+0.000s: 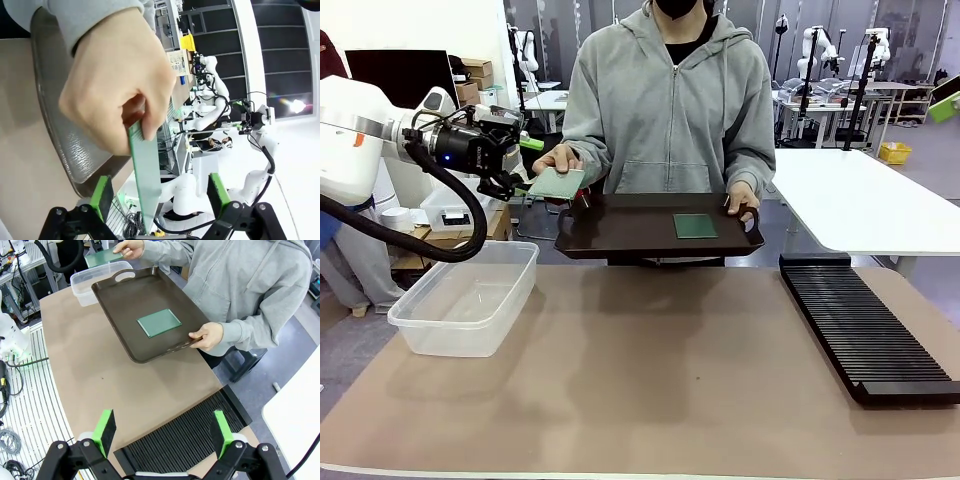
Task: Sort PCBs into racks and boxes based on the side picked up.
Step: Pick up the Blank PCB handed by the Human.
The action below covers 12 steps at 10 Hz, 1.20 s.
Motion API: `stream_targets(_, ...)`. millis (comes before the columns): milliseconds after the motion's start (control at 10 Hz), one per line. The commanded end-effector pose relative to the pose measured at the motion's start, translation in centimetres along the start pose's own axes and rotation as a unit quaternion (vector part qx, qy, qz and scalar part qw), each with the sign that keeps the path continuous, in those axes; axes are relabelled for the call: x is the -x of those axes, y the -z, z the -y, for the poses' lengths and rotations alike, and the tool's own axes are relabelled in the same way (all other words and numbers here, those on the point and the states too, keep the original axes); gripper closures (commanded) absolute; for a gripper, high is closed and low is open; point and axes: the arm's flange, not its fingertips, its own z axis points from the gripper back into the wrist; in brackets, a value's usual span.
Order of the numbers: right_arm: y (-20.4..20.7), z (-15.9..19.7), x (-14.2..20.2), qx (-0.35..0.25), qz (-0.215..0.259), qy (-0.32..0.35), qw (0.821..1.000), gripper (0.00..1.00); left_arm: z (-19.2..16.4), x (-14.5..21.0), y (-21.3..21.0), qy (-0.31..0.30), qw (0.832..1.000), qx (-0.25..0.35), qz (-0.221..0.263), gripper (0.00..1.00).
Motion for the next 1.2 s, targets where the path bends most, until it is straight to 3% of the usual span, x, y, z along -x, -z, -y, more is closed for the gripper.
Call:
stream_targets(0,0.2,-0.1,0.0,-0.007,0.004,-0.003,1.000,0.00,-0.2,-0.4,0.0,0.000,1.000,0.027,-0.004,0.00)
stream_targets(200,0.2,-0.1,0.0,-0.007,0.004,-0.003,1.000,0.00,-0.3,-0.6,0.5,0.006,0.999,0.039,-0.010,0.00)
stream_targets(300,0.2,-0.1,0.0,-0.007,0.004,-0.003,1.000,0.00,-0.4,-0.6,0.7,0.012,0.999,0.045,-0.013,0.53)
stream_targets(400,0.2,-0.1,0.0,-0.007,0.004,-0.003,1.000,0.00,-0.3,-0.5,0.9,0.015,0.998,0.049,-0.019,0.60)
stream_targets(500,0.2,-0.1,0.0,-0.007,0.004,-0.003,1.000,0.00,-0.4,-0.5,1.0,0.017,0.998,0.048,-0.020,1.00)
stream_targets(600,0.2,-0.1,0.0,-0.007,0.004,-0.003,1.000,0.00,-0.5,-0.6,1.1,0.021,0.998,0.048,-0.019,1.00)
stream_targets(700,0.2,-0.1,0.0,-0.007,0.004,-0.003,1.000,0.00,-0.6,-0.6,1.2,0.022,0.998,0.051,-0.019,0.78)
stream_targets(900,0.2,-0.1,0.0,-0.007,0.004,-0.003,1.000,0.00,-0.7,-0.5,1.2,0.020,0.998,0.051,-0.022,1.00)
stream_targets(1100,0.2,-0.1,0.0,-0.007,0.004,-0.003,1.000,0.00,-0.9,-0.6,1.1,0.020,0.998,0.052,-0.024,1.00)
